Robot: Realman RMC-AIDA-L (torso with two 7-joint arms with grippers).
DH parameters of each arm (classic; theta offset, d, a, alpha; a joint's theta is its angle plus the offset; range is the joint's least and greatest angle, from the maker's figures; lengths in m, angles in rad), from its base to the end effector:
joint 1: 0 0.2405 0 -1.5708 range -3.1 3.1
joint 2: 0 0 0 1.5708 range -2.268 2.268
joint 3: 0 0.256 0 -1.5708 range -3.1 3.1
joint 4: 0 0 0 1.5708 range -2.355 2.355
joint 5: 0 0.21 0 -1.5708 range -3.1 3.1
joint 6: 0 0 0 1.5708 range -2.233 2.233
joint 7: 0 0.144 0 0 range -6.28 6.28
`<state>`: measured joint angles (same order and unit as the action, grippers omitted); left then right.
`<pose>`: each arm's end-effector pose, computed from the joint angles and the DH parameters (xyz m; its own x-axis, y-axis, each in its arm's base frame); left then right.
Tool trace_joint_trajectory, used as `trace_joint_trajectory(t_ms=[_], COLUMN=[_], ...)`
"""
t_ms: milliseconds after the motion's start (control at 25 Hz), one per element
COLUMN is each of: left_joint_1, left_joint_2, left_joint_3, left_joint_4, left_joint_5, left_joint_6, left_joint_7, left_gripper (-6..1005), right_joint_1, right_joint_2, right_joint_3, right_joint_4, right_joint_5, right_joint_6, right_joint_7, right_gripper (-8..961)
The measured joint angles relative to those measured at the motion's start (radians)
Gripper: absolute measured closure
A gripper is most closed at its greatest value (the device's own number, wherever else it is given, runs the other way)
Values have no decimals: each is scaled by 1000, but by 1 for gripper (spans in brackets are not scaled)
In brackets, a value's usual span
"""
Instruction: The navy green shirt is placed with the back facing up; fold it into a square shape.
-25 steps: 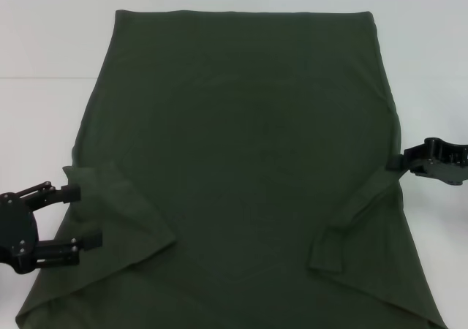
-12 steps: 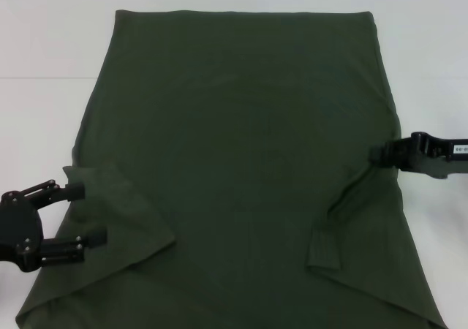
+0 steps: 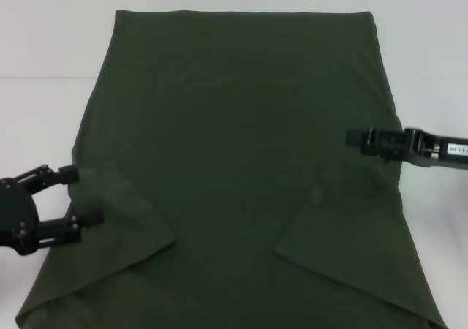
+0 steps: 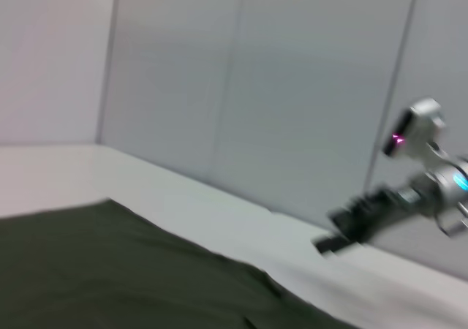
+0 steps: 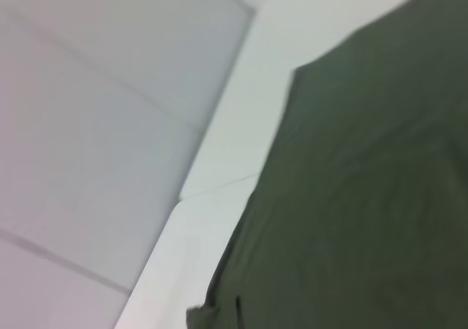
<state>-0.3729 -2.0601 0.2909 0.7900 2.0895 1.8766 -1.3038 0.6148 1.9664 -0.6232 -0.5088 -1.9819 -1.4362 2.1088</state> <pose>-0.3122 0.2665 0.0717 0.7138 0.2768 0.6433 0.5253 -0.8192 -0.2304 0.2746 0.3681 0.0299 0.2252 -0.8045 -0.5496 -0.9146 -0.3690 0.1654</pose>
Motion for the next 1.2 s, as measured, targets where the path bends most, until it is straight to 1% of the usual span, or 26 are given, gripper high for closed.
trace_joint_trajectory(t_ms=[120,200,280,480,600,720,800,920,960,1000,1040,1120,1200], left_joint_1=[3,4,5,6,7,10,11,9,9,8,6,-2,-11], left_joint_2=[0,4,15,42,46,45,52,80,80,104,110,138,149], left_joint_3=[-49,-69,-69,-30,-22,-21,-12,17,17,32,36,58,73], left_joint_4=[-16,-23,-28,-29,-20,7,29,56,56,74,78,91,94], left_joint_5=[-12,-15,-5,76,135,200,246,297,297,318,324,364,407], left_joint_6=[-1,-3,-12,-19,-39,-63,-61,-29,-29,9,18,40,40], left_joint_7=[-35,-103,-206,-457,-578,-688,-755,-837,-837,-888,-900,-962,-995], left_gripper=[52,52,51,51,51,51,51,51,52,52,52,52,52], right_joint_1=[-23,-45,-68,-132,-165,-180,-186,-192,-193,-193,-193,-193,-194], right_joint_2=[8,24,46,99,123,125,125,126,127,128,128,128,129], right_joint_3=[-2,-7,-15,-63,-90,-119,-126,-127,-131,-136,-140,-148,-151], right_joint_4=[-1,-4,-7,-8,3,34,51,65,72,78,82,84,85], right_joint_5=[5,2,-1,-2,-3,-3,-3,-3,-3,-3,-3,-3,-3], right_joint_6=[-72,-122,-153,-181,-178,-167,-165,-159,-158,-157,-156,-149,-138], right_joint_7=[-190,-340,-481,-828,-1004,-1143,-1205,-1247,-1254,-1261,-1268,-1278,-1280], right_gripper=[234,151,152,156,158,160,161,162,162,162,163,163,161])
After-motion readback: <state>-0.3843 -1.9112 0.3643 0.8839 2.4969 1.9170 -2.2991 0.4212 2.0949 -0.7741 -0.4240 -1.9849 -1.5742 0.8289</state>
